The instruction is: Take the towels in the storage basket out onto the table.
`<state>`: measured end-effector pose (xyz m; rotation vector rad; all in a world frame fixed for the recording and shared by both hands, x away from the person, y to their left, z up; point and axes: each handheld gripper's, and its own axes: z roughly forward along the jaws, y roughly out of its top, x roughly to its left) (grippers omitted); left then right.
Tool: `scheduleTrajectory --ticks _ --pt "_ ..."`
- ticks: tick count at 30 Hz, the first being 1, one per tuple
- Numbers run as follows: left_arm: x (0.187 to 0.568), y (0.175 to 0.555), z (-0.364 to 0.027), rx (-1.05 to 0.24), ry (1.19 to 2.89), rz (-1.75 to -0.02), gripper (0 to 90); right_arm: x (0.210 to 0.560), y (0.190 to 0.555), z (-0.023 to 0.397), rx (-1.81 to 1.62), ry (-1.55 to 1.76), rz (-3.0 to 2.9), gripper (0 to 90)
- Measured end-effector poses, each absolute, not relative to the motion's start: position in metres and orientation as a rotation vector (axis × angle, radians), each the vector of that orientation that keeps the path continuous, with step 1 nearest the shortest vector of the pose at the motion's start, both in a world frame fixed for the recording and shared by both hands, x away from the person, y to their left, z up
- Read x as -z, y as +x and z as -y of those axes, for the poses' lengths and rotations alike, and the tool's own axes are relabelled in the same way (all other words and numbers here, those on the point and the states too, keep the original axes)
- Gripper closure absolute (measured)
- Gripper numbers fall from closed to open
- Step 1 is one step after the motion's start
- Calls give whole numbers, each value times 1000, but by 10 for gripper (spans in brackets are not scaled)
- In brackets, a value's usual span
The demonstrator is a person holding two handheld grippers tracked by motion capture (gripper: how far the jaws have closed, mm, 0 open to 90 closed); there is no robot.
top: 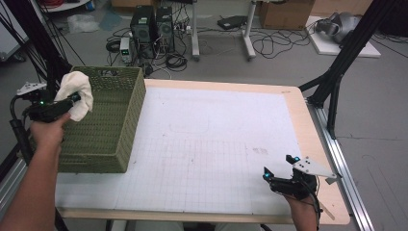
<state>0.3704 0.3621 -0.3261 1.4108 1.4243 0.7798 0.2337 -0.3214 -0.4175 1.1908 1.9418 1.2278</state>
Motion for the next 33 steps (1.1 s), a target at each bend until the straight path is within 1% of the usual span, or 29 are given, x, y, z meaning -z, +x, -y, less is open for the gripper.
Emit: scheduleTrajectory --ticks 2,6,10,19,33 --pt "313 367 -357 -786 1382 -1374 731 417 233 320 -1229 1189 -1943 60" --pt "301 364 -352 -797 1380 -1326 731 417 234 320 -1233 1181 -1941 60" --pt "292 361 -345 -782 1343 -1282 732 416 233 320 -1234 1175 -1943 60" --pt "273 353 -319 -761 1345 -1152 732 416 233 319 -1235 1178 -1945 60" --pt "253 336 -258 -651 1408 -936 731 416 234 316 -1233 1164 -1956 60"
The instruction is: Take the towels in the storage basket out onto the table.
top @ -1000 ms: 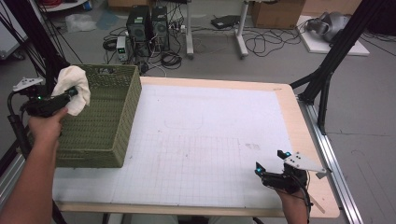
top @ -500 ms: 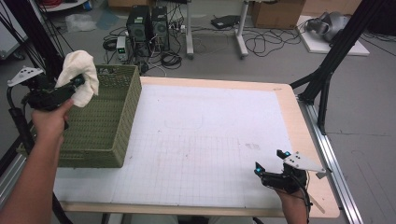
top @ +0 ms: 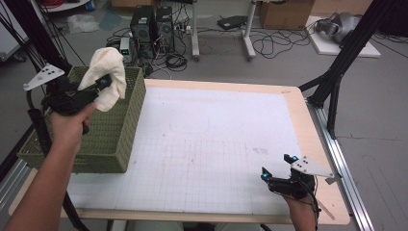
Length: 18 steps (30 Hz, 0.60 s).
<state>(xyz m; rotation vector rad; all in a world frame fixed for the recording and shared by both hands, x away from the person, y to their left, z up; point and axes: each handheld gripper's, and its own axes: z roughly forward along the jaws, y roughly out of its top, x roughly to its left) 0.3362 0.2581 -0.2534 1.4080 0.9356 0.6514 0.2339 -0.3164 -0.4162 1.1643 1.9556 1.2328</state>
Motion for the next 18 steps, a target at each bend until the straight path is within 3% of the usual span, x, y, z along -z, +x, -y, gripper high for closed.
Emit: scheduleTrajectory --ticks 7,18 --pt "261 334 -209 -577 1503 -824 730 415 235 318 -1239 1172 -1944 60" --pt "306 335 -122 -430 1619 -730 729 415 233 320 -1245 1169 -1941 60"
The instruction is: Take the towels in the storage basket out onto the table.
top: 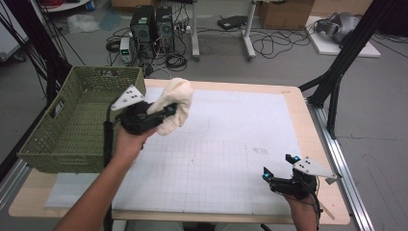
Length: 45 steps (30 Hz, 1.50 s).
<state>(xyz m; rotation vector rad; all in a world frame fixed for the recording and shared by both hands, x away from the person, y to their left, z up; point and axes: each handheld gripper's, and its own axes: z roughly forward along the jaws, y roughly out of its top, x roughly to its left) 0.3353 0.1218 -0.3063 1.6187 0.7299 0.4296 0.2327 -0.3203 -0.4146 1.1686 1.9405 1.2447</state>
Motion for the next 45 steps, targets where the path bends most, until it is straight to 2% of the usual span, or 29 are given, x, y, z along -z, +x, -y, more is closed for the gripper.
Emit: scheduleTrajectory --ticks 14,25,34,36,37,38,39,41,42,45 --pt "364 340 -49 -309 1744 -701 728 414 234 320 -1241 1164 -1945 60" --pt "404 338 -20 -288 1875 -700 726 416 237 321 -1232 1164 -1955 60" --pt "427 351 -8 -289 1915 -816 708 416 237 315 -1225 1139 -1979 60" --pt "432 353 -5 -251 1929 -837 661 416 238 315 -1219 1138 -1982 60" --pt "434 355 -5 -214 1932 -843 486 416 237 315 -1228 1143 -1976 60" --pt "433 355 -7 -218 1937 -851 486 416 237 315 -1228 1143 -1976 60" --pt "431 355 -10 -234 1929 -856 411 416 237 315 -1228 1144 -1977 60" --pt "420 353 -23 -245 1862 -875 315 416 236 316 -1226 1141 -1973 60" --pt "415 353 -28 -244 1832 -880 284 416 236 318 -1227 1141 -1969 60" --pt "402 348 -48 -296 1796 -850 274 418 238 320 -1230 1154 -1964 60"
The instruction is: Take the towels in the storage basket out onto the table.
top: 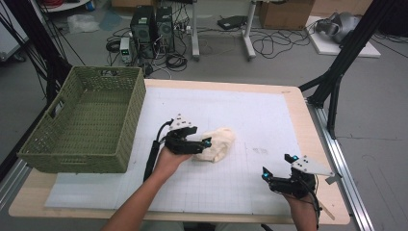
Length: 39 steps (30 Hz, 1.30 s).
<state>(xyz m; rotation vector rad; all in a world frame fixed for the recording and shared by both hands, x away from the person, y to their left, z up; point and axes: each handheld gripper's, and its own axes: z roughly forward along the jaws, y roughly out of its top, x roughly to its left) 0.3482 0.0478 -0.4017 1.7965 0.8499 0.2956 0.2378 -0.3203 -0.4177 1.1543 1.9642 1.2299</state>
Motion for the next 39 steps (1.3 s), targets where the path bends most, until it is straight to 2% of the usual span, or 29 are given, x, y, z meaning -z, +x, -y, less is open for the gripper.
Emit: scheduleTrajectory --ticks 4,11,18,24,39 --pt "397 341 -69 -340 1763 -839 273 417 238 320 -1223 1147 -1967 60" --pt "413 313 -105 -384 1747 -829 256 417 241 314 -1217 1144 -1983 60" --pt "422 298 -133 -406 1700 -854 192 416 245 305 -1213 1129 -1997 60" --pt "422 296 -144 -430 1649 -834 192 415 248 300 -1204 1117 -1999 59" --pt "423 295 -150 -447 1641 -833 193 416 248 300 -1188 1109 -2006 59"
